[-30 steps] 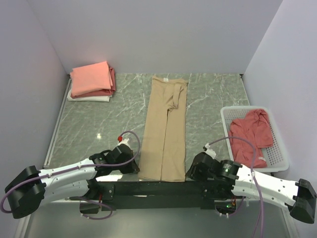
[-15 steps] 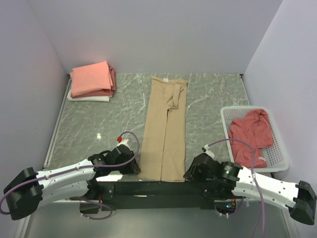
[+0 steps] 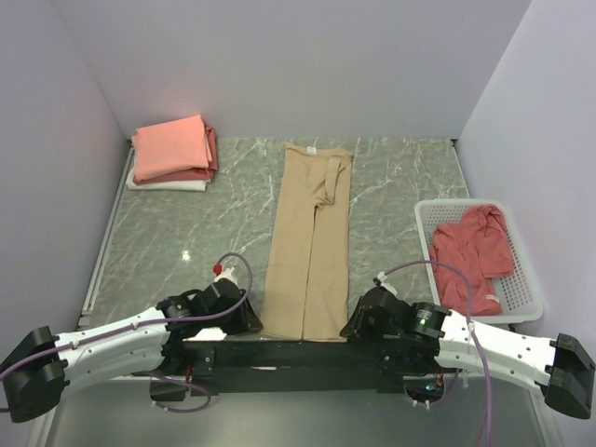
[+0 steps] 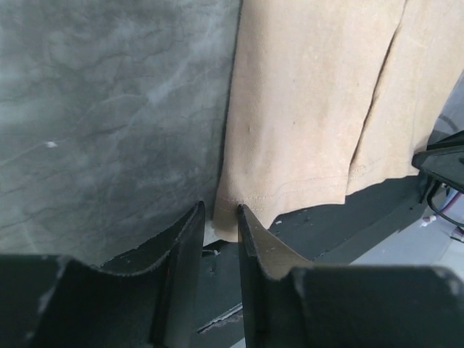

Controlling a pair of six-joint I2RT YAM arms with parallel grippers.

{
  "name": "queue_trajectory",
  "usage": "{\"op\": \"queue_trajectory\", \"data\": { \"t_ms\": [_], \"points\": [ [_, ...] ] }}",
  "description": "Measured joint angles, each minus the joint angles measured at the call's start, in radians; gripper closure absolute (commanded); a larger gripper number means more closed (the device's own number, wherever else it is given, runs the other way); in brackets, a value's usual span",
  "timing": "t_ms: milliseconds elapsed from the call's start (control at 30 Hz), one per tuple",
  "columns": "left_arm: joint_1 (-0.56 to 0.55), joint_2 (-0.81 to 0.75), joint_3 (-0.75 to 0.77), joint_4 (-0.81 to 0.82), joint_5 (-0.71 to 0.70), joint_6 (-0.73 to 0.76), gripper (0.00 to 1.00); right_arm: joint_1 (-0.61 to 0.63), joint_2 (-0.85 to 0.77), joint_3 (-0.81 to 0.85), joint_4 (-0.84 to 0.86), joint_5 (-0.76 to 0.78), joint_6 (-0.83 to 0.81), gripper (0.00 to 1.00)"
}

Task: Fold and stack the t-shirts
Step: Fold the tshirt

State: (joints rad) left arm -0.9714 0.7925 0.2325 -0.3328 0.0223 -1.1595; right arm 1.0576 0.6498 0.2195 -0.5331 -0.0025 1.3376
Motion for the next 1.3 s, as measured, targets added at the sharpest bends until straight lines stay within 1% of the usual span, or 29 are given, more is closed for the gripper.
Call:
{"op": "queue_trajectory", "data": {
  "t_ms": [100,133,333,400,433,467,500,600,700,733,800,833,967,1033,1167,1300],
  "points": [
    [-0.008,0.022,0.0,0.023,0.01,-0.01,0.69,0.0,0.001,-0.006,0.007,-0.019,-0.001,0.67],
    [-0.011,0.027,0.0,0.029,0.011,-0.012,0.71,0.0,0.0,-0.008,0.011,-0.026,-0.001,0.67],
    [-0.025,0.044,0.0,0.04,0.018,-0.015,0.77,0.0,0.001,-0.016,0.024,-0.051,-0.006,0.67],
    [-0.03,0.048,0.0,0.04,0.019,-0.014,0.82,0.0,0.003,-0.016,0.027,-0.053,-0.012,0.67],
    [-0.032,0.05,0.001,0.039,0.019,-0.014,0.89,0.0,0.005,-0.016,0.03,-0.055,-0.015,0.68],
    [-0.032,0.051,0.001,0.037,0.019,-0.015,0.93,0.0,0.008,-0.016,0.033,-0.056,-0.018,0.68],
    [-0.033,0.053,0.001,0.036,0.021,-0.014,0.96,0.0,0.011,-0.016,0.037,-0.058,-0.021,0.71],
    [-0.034,0.053,0.007,0.028,0.022,-0.013,0.98,0.0,0.019,-0.016,0.041,-0.065,-0.027,0.77],
    [-0.034,0.053,0.021,0.002,0.019,-0.011,0.99,0.0,0.021,-0.016,0.036,-0.075,-0.031,0.9],
    [-0.034,0.054,0.027,-0.01,0.016,-0.008,0.99,0.0,0.021,-0.016,0.033,-0.078,-0.033,0.97],
    [-0.035,0.056,0.042,-0.04,0.008,-0.003,0.99,0.0,0.018,-0.014,0.026,-0.08,-0.041,1.0],
    [-0.036,0.061,0.057,-0.058,0.006,0.002,0.99,0.0,0.014,-0.007,0.013,-0.078,-0.045,1.0],
    [-0.037,0.116,0.148,-0.096,-0.022,0.042,1.0,-0.011,0.019,0.072,-0.058,-0.042,-0.093,1.0],
    [-0.033,0.165,0.21,-0.099,-0.039,0.069,0.99,-0.041,0.045,0.151,-0.087,-0.016,-0.138,1.0],
    [0.011,0.279,0.347,-0.071,-0.055,0.128,0.99,-0.138,0.154,0.307,-0.074,0.037,-0.251,1.0],
    [0.108,0.408,0.442,0.006,-0.052,0.173,0.99,-0.248,0.313,0.418,-0.032,0.077,-0.359,1.0]
  ]
}}
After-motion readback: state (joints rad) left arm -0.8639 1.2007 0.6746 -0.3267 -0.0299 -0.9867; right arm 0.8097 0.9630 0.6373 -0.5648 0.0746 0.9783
